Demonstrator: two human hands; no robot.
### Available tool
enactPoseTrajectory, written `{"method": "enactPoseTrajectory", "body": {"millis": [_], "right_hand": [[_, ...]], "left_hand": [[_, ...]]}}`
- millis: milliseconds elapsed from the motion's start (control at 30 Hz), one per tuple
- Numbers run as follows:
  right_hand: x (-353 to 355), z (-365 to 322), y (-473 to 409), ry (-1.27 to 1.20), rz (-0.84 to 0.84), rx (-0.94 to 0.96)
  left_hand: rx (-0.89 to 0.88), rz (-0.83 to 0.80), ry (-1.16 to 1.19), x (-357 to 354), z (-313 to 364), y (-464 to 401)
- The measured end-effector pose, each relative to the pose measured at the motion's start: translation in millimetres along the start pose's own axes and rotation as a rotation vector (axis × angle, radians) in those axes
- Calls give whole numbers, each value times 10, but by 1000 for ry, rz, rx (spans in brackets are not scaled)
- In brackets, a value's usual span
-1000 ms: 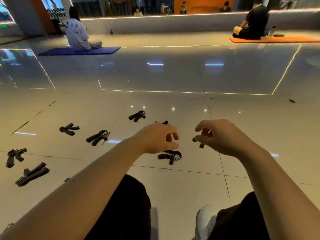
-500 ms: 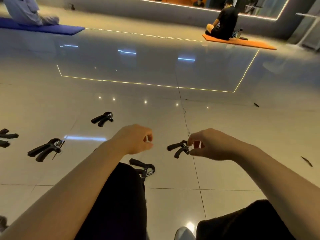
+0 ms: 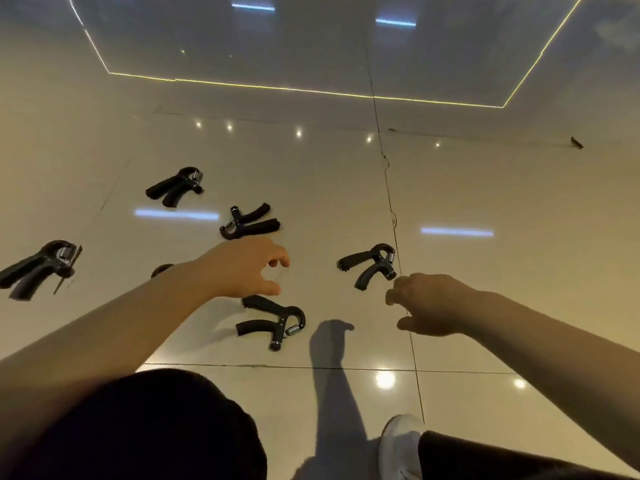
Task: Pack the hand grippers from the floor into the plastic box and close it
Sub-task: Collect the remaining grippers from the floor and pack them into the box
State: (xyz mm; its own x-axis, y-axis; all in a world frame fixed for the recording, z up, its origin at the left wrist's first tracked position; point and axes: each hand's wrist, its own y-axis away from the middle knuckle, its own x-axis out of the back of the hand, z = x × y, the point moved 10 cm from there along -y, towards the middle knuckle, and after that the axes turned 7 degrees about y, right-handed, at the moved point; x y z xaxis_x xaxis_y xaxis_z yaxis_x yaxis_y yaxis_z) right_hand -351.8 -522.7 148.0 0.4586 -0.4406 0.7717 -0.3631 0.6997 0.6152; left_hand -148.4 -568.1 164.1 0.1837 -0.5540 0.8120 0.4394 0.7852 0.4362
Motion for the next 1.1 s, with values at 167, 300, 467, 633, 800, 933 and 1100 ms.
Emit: {"method": "enactPoseTrajectory", "body": {"millis": [167, 300, 467, 633, 800, 933, 1100], "right_hand": [[-675, -194, -502, 69, -99, 104], [-1028, 97, -925, 40, -118, 3], [-1183, 545, -1651, -121, 42, -214], [-1311, 356, -1995, -188, 158, -197], [-1395, 187, -1746, -212, 253, -122], [-1618, 224, -1265, -231, 353, -214], [-1891, 383, -921, -379, 375, -432]], "left_hand": [[43, -38, -43, -667, -481, -416], [122, -77, -59, -1351, -923, -516], [140, 76, -23, -1834, -1364, -493], [79, 221, -16, -1797, -1395, -531], [43, 95, -6, -1831, -1523, -677], [97, 172, 114, -1884, -1494, -632], [164, 209, 117, -2129, -1402, -464]]}}
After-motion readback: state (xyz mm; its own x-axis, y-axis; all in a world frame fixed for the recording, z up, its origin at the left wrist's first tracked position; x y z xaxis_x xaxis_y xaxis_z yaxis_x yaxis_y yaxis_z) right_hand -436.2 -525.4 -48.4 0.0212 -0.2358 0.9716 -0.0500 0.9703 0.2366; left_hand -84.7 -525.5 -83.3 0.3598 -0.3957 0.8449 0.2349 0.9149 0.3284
